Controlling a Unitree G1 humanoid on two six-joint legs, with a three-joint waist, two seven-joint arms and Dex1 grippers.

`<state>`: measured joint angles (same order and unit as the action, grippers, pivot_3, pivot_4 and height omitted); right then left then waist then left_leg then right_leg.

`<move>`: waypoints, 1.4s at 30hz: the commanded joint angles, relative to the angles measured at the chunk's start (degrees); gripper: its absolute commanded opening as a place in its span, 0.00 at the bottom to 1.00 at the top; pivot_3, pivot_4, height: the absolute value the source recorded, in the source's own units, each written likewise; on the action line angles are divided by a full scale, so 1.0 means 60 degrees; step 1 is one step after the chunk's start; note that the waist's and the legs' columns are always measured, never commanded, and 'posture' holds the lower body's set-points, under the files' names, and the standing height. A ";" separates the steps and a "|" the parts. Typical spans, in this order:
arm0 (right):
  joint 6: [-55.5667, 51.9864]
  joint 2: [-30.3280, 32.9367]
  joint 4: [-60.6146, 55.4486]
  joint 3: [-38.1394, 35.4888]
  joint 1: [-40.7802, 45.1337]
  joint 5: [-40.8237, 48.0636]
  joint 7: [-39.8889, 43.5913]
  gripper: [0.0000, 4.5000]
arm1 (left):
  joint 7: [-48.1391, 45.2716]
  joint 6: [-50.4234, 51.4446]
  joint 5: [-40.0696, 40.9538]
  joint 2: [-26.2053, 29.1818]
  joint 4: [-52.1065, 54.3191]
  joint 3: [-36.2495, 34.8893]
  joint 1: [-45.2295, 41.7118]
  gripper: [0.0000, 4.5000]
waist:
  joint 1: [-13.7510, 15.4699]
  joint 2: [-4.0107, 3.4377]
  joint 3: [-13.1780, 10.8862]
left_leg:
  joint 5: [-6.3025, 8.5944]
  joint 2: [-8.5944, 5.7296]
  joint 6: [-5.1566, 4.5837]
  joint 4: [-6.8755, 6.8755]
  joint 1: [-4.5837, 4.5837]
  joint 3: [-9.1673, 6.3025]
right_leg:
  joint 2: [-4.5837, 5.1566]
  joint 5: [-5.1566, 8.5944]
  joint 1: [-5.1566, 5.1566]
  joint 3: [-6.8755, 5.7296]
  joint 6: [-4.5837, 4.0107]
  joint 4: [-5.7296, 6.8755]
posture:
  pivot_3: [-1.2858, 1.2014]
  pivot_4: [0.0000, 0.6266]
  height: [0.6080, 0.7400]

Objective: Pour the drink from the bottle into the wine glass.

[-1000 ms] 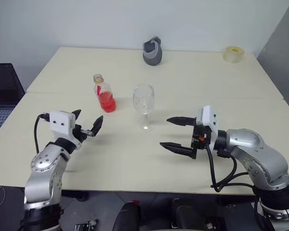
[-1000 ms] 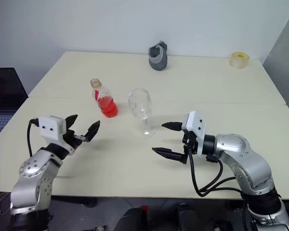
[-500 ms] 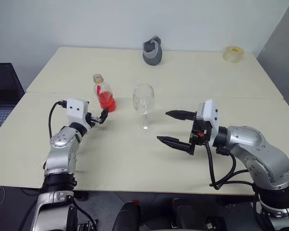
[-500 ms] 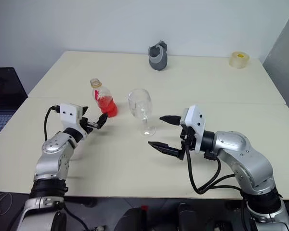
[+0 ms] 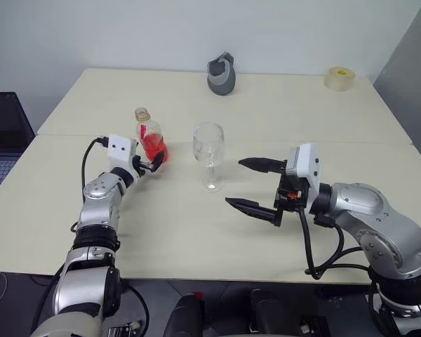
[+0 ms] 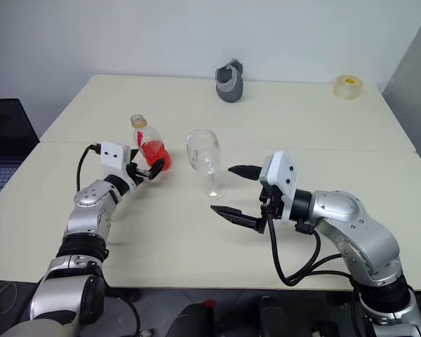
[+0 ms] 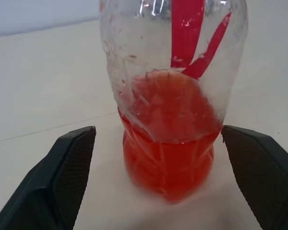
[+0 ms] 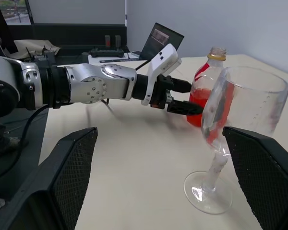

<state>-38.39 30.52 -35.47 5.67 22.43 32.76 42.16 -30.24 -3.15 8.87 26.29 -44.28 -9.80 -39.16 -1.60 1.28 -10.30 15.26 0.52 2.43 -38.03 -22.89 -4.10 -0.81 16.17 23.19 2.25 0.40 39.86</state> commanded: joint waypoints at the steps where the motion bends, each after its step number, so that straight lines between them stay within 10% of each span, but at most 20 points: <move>1: 0.0217 0.0030 -0.0314 -0.0102 -0.0011 0.0072 -0.0043 0.99 | -0.0132 -0.0303 -0.0010 -0.0053 -0.0472 0.0008 -0.0592 1.00 | 0.0000 0.0001 0.0000 | 0.0000 -0.0001 0.0000 -0.0001 0.0000 0.0000 | 0.0000 0.0000 0.0000 -0.0001 0.0000 0.0000 | 0.52 0.24 1.00; 13: 0.0267 -0.0047 -0.0272 0.0000 0.0031 0.0011 -0.0126 0.99 | -0.0250 -0.1167 -0.0216 -0.0112 -0.2367 0.0017 -0.1707 1.00 | -0.0007 0.0002 -0.0001 | 0.0000 -0.0002 0.0000 -0.0001 0.0000 0.0002 | -0.0001 0.0000 0.0001 -0.0009 0.0000 0.0003 | 0.52 0.24 1.00; 28: 0.0438 -0.0231 -0.0114 0.0103 0.0102 -0.0089 -0.0295 1.00 | -0.0555 -0.1112 0.0146 -0.0104 -0.2029 -0.0379 -0.1519 0.21 | -0.0010 0.0002 -0.0001 | 0.0000 -0.0003 0.0000 -0.0004 -0.0002 -0.0002 | -0.0001 0.0000 0.0002 -0.0008 0.0000 0.0005 | 0.52 0.24 1.00; 42: 0.0437 -0.0290 -0.0184 0.0085 0.0072 -0.0051 -0.0423 1.00 | -0.0370 0.0310 0.0600 -0.0069 0.1235 -0.0451 -0.0304 0.17 | -0.0009 0.0002 -0.0001 | -0.0001 0.0001 0.0001 -0.0006 -0.0004 -0.0009 | 0.0000 0.0000 0.0004 -0.0002 0.0000 0.0007 | 0.52 0.24 1.00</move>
<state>-36.85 28.85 -35.04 6.83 22.14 32.14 39.87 -33.02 -1.24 11.36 25.31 -41.37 -11.68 -40.69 -1.65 1.29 -10.31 15.26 0.52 2.44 -38.06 -22.91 -4.16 -0.81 16.17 23.21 2.24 0.39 39.90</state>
